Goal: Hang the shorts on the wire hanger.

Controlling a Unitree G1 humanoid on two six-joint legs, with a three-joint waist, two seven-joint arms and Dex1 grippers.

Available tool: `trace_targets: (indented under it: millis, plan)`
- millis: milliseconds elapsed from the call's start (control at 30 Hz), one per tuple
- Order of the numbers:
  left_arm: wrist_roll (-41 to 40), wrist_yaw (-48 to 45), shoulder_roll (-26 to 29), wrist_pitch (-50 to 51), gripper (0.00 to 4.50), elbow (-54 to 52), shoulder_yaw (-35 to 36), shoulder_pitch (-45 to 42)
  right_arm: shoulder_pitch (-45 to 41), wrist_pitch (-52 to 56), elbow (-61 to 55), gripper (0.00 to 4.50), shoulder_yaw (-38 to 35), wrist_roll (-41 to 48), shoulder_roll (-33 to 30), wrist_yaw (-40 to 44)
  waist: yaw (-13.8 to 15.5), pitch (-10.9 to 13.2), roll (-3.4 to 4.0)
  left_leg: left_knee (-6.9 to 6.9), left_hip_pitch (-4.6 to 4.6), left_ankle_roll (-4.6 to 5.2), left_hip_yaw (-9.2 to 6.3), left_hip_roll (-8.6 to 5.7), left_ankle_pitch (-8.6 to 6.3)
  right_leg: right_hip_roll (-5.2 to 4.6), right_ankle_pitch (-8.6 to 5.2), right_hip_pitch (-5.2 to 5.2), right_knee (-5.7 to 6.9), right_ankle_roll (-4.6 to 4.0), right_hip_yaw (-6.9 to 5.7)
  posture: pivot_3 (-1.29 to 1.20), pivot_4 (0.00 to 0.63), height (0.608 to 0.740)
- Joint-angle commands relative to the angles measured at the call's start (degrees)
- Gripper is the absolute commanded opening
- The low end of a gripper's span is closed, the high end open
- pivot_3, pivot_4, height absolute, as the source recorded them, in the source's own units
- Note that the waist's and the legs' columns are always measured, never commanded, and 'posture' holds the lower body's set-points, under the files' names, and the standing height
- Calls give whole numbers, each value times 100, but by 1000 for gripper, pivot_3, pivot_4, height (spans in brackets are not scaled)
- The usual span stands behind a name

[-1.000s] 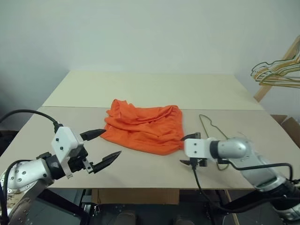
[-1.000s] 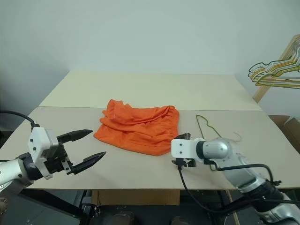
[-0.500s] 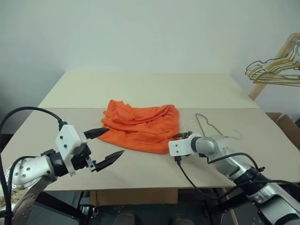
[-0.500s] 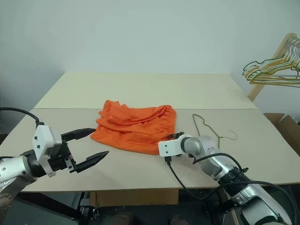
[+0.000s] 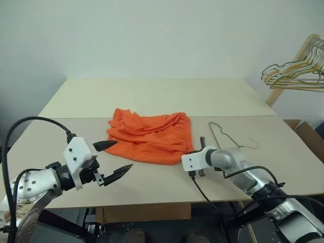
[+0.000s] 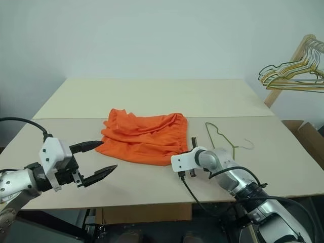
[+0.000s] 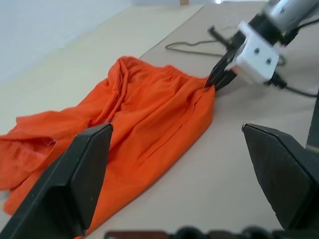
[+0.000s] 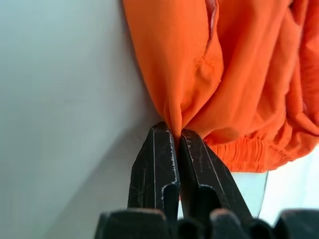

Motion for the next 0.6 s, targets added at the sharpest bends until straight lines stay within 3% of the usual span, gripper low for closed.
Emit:
trace_targets:
  millis: [33,300,600]
  plan:
    - [974,-29,234,-595,4500,523,-452,-111,163,-893,-653,28,-527,882,-422,430,-5,3,5,-2,1,0,0,0,0,0,-1,1,-2,-2,0,138,0,740]
    - [2958,99,393,-1867,4500,2091,-1938,-1002,638,-1252,-1152,28,-1139,1810,-787,831,-49,4,3,1,1,2,6,12,0,2,4,0,-1,-2,3,89,0,740]
    - [4199,158,58,-2796,4500,3909,-2997,-2354,866,-1163,-1371,28,-1425,1874,-856,896,-135,4,4,2,-4,4,7,13,-2,1,13,-4,2,13,1,30,0,740]
